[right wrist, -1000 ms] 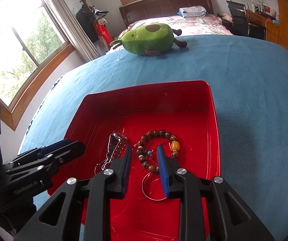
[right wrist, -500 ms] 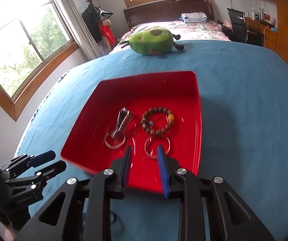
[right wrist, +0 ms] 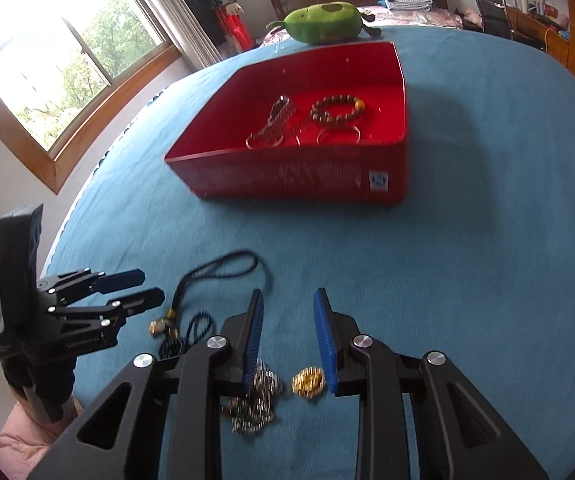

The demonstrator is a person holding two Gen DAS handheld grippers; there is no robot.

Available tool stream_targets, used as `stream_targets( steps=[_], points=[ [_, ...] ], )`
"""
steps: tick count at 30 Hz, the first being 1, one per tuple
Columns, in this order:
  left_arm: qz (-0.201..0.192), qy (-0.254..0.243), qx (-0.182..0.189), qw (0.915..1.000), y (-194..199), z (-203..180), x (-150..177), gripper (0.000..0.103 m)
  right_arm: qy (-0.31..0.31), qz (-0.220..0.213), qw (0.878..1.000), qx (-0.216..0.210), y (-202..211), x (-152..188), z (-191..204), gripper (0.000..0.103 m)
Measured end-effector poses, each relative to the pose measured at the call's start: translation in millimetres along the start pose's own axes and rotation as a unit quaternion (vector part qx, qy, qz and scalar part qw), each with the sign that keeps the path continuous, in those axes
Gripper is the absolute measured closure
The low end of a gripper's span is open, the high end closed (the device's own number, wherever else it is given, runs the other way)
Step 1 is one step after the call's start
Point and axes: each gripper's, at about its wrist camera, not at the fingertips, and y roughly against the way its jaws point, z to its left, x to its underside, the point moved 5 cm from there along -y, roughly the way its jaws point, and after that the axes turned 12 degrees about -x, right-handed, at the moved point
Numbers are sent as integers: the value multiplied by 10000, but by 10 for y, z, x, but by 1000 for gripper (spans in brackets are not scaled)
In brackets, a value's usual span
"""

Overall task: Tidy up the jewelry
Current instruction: 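Move the left tool to the black cord with gold tassel and grasp it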

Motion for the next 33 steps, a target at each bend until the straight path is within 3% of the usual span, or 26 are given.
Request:
stream_targets(
  steps=[14,19,21,28,33],
  points=[
    [358,-148,135,9992,-164,-255,168,62,-105,7,9999,-46,83,265,-9,76],
    [320,-126,8,9994,-192,-244,186,78,-112,53,9999,-90,50,304,-15,76],
    [295,-129,-36,9995,-193,-235,194,91,-130,75,9998,-125,39,332,-20,76],
    [179,64,190,9996,-160,-94,216,93,-193,120,9996,-159,4,372,-27,76],
    [-121,282,325,9990,61,120,222,93,-219,130,9996,-128,11,399,-33,76]
  ],
)
